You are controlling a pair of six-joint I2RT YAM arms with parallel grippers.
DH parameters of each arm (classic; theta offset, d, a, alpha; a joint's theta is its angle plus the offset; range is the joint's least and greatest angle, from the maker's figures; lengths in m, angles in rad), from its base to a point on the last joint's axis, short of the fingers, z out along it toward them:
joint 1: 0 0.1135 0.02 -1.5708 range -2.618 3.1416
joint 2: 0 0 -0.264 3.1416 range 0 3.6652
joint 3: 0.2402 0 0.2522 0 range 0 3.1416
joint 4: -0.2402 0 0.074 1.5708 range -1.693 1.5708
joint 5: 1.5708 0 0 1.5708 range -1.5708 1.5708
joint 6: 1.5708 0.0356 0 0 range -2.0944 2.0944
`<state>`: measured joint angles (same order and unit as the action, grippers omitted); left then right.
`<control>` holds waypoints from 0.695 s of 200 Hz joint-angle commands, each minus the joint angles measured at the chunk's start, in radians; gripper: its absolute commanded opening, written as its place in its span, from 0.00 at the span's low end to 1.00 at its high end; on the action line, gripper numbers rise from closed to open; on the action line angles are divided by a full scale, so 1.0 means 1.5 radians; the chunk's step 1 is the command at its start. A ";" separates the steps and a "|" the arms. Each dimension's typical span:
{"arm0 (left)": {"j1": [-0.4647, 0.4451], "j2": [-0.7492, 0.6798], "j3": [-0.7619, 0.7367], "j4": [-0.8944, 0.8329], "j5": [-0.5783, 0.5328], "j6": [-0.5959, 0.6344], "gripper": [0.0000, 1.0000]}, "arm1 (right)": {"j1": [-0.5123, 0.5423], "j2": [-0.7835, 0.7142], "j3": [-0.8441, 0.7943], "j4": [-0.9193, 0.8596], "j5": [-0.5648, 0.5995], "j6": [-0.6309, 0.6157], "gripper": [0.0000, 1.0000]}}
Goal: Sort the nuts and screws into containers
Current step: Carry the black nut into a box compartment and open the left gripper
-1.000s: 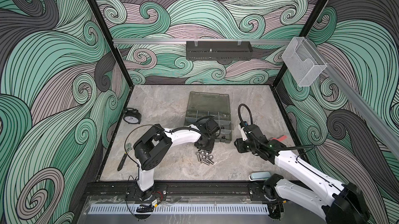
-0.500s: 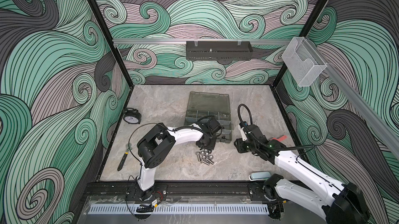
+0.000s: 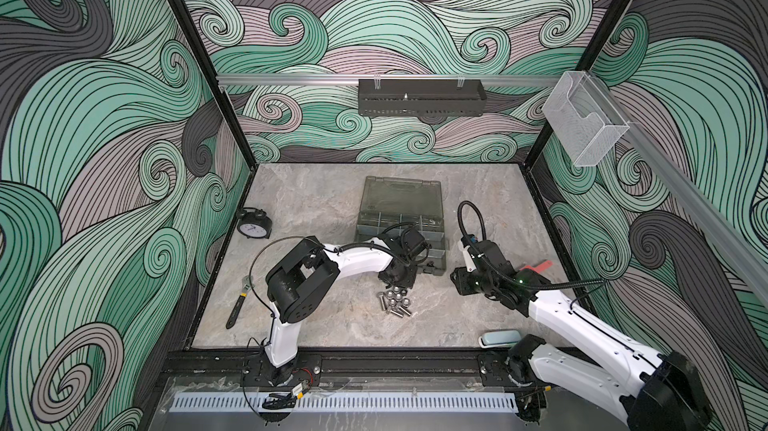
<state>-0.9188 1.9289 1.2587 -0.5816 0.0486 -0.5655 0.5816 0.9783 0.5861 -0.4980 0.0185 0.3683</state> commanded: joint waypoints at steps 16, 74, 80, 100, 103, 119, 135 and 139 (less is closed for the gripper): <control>-0.006 -0.001 0.030 -0.024 0.026 0.005 0.21 | 0.005 -0.025 -0.003 -0.014 0.002 0.003 0.39; 0.009 -0.016 0.146 -0.054 0.010 0.034 0.21 | 0.004 -0.069 -0.007 -0.029 0.017 0.000 0.40; 0.012 -0.010 0.162 -0.058 0.014 0.037 0.21 | 0.003 -0.069 -0.006 -0.031 0.016 -0.001 0.40; 0.019 0.014 0.224 -0.071 0.019 0.051 0.21 | 0.004 -0.072 -0.007 -0.036 0.015 0.002 0.40; 0.021 0.018 0.234 -0.073 0.020 0.053 0.21 | 0.003 -0.072 -0.007 -0.036 0.016 0.002 0.40; 0.028 0.039 0.282 -0.081 0.020 0.066 0.21 | 0.003 -0.079 -0.011 -0.037 0.017 0.004 0.40; 0.036 0.064 0.323 -0.083 0.020 0.080 0.21 | 0.003 -0.084 -0.012 -0.037 0.017 0.006 0.40; 0.039 0.072 0.333 -0.082 0.020 0.084 0.21 | 0.004 -0.085 -0.013 -0.037 0.018 0.006 0.40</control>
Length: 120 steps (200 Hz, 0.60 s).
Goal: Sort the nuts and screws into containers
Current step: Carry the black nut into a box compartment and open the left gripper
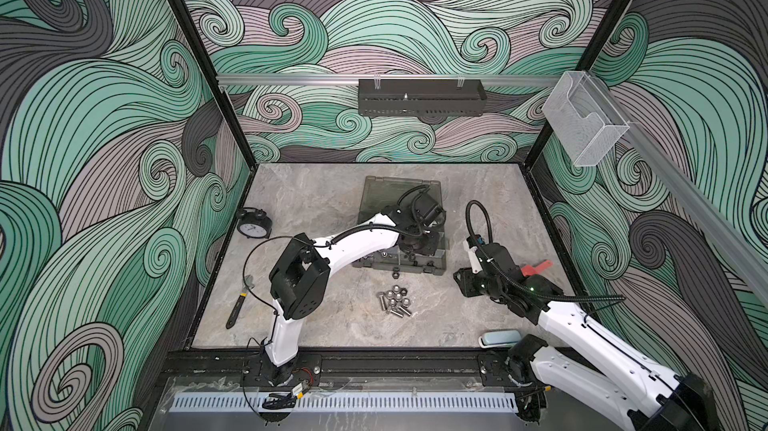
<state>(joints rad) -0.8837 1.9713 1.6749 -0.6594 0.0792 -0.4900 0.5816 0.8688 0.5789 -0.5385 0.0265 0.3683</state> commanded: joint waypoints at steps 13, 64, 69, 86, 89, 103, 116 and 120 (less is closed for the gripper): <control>0.023 0.071 0.082 -0.033 0.005 0.041 0.21 | 0.003 -0.013 -0.008 -0.012 0.013 0.006 0.40; 0.032 0.155 0.165 -0.049 0.049 0.052 0.21 | 0.003 -0.014 -0.009 -0.013 0.012 0.007 0.40; 0.033 0.159 0.167 -0.049 0.048 0.051 0.21 | 0.003 -0.013 -0.009 -0.012 0.012 0.008 0.40; 0.036 0.165 0.168 -0.044 0.054 0.042 0.23 | 0.003 -0.013 -0.010 -0.012 0.011 0.008 0.41; 0.036 0.166 0.168 -0.043 0.055 0.041 0.23 | 0.003 -0.013 -0.009 -0.012 0.011 0.007 0.40; 0.037 0.166 0.168 -0.038 0.056 0.041 0.28 | 0.003 -0.014 -0.010 -0.012 0.011 0.008 0.41; 0.036 0.166 0.169 -0.036 0.056 0.042 0.36 | 0.003 -0.013 -0.010 -0.012 0.011 0.007 0.41; 0.037 0.166 0.168 -0.035 0.056 0.042 0.37 | 0.004 -0.013 -0.010 -0.012 0.011 0.006 0.41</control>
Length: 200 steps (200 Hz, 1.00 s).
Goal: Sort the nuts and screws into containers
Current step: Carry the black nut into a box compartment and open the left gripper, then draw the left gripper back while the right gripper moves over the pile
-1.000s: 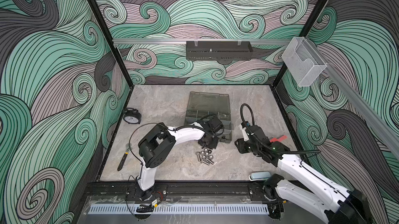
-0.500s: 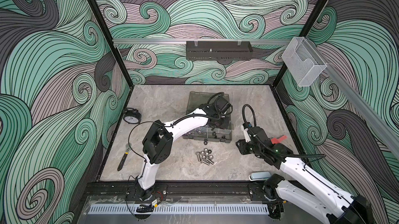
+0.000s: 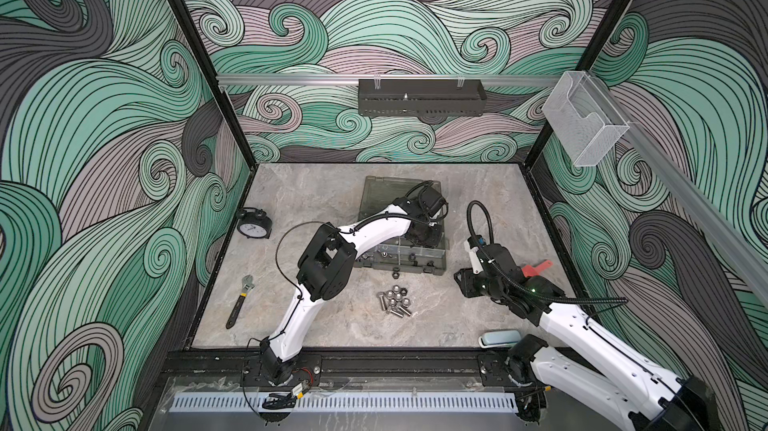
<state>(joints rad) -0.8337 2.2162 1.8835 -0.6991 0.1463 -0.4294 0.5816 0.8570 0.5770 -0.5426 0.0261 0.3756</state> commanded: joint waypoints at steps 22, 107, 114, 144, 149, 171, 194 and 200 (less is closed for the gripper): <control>0.005 -0.003 0.029 -0.011 0.012 -0.002 0.39 | 0.004 -0.005 -0.009 -0.010 0.011 0.002 0.41; 0.017 -0.155 -0.101 0.017 0.002 -0.012 0.40 | 0.003 0.018 -0.007 -0.009 0.000 -0.005 0.40; 0.019 -0.176 -0.124 0.018 -0.007 -0.017 0.40 | 0.003 0.023 -0.005 -0.010 -0.001 -0.007 0.40; 0.031 -0.280 -0.244 0.043 -0.049 -0.043 0.40 | 0.008 0.036 -0.001 -0.007 -0.005 -0.008 0.40; 0.033 -0.299 -0.262 0.046 -0.054 -0.047 0.40 | 0.010 0.038 -0.001 -0.005 -0.005 -0.008 0.39; 0.042 -0.372 -0.339 0.056 -0.077 -0.071 0.40 | 0.025 0.053 0.006 -0.004 0.000 -0.010 0.39; 0.049 -0.445 -0.416 0.060 -0.098 -0.088 0.40 | 0.058 0.081 0.021 0.002 0.011 -0.006 0.39; 0.051 -0.464 -0.434 0.057 -0.106 -0.093 0.40 | 0.068 0.090 0.027 0.005 0.013 -0.004 0.39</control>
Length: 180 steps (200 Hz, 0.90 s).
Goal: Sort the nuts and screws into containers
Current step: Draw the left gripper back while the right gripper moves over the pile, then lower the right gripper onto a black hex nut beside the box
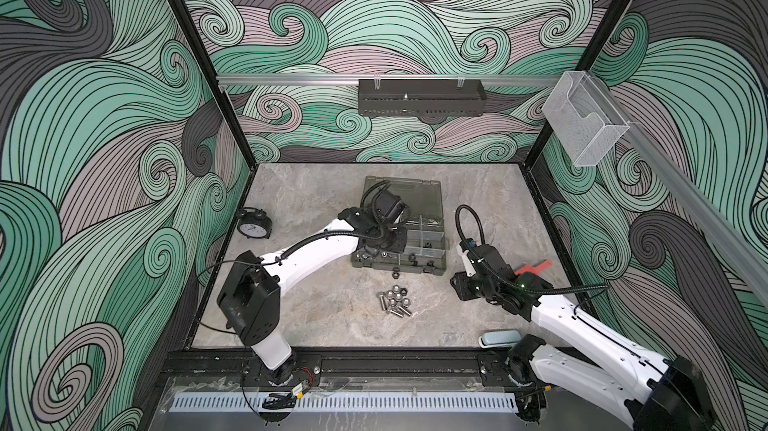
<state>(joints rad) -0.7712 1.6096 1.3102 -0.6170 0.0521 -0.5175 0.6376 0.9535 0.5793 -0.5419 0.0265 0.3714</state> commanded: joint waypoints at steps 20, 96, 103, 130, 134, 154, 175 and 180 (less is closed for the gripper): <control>0.016 -0.119 -0.110 -0.013 -0.081 -0.047 0.40 | 0.073 0.064 0.044 0.018 0.022 0.004 0.39; 0.035 -0.370 -0.327 -0.010 -0.158 -0.122 0.41 | 0.168 0.245 0.137 0.063 0.032 0.008 0.39; 0.036 -0.390 -0.344 -0.007 -0.161 -0.130 0.41 | 0.175 0.261 0.146 0.066 0.032 0.008 0.39; 0.037 -0.461 -0.392 -0.015 -0.179 -0.147 0.41 | 0.199 0.319 0.180 0.074 0.035 0.005 0.39; 0.037 -0.470 -0.396 -0.018 -0.183 -0.148 0.41 | 0.205 0.327 0.184 0.075 0.036 0.005 0.39; 0.038 -0.504 -0.409 -0.025 -0.191 -0.154 0.41 | 0.217 0.362 0.201 0.079 0.042 0.008 0.40; 0.038 -0.517 -0.415 -0.022 -0.188 -0.161 0.41 | 0.220 0.393 0.215 0.086 0.045 0.009 0.40; 0.038 -0.517 -0.416 -0.023 -0.186 -0.162 0.41 | 0.221 0.400 0.218 0.086 0.046 0.008 0.40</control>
<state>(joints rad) -0.7265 0.8497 0.6891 -0.6357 -0.1997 -0.7280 0.9634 1.5173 0.8772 -0.4229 0.0650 0.3759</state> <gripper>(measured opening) 0.412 0.397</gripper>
